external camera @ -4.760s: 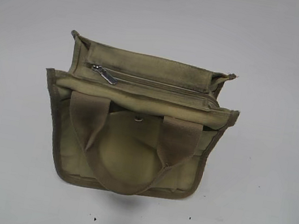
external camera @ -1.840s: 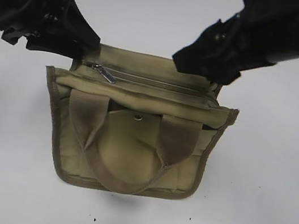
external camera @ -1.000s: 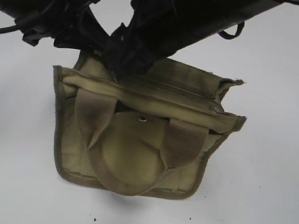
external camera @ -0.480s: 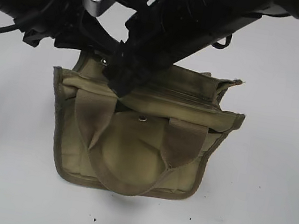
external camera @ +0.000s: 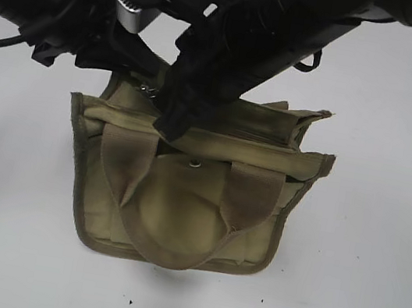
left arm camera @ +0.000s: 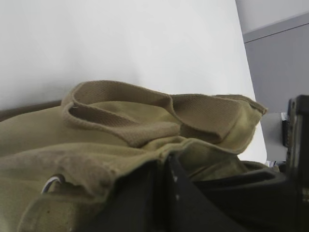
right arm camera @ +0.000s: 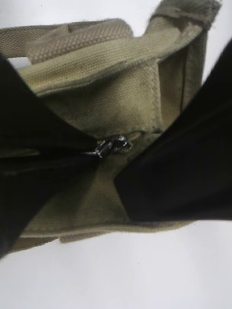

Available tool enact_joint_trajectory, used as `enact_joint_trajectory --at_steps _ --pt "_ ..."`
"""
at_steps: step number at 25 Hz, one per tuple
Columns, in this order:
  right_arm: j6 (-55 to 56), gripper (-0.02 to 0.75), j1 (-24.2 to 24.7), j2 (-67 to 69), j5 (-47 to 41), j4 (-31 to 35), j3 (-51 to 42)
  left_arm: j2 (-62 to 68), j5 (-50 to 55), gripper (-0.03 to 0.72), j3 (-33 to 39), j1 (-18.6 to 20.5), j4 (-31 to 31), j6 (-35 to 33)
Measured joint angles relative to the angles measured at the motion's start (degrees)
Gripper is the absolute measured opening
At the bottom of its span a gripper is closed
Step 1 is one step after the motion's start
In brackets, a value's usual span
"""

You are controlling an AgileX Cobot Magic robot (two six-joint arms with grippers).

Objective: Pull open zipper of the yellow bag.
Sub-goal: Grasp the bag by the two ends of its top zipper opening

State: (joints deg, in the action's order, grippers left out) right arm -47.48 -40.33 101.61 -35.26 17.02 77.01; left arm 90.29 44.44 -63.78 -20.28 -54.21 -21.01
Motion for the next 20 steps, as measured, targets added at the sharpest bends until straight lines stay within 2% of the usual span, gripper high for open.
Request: enact_joint_trajectory --at_steps 6,15,20 --pt "3.1 0.002 0.0 -1.0 -2.5 -3.3 0.1 0.0 0.3 0.004 0.0 -0.2 -0.2 0.0" --pt "21.6 0.002 0.0 -6.0 -15.3 -21.1 0.1 -0.1 0.3 0.004 -0.1 -0.3 -0.3 0.0" --pt "27.2 0.002 5.1 -8.6 -23.3 -22.6 0.1 -0.1 0.2 0.004 -0.1 -0.3 -0.3 0.0"
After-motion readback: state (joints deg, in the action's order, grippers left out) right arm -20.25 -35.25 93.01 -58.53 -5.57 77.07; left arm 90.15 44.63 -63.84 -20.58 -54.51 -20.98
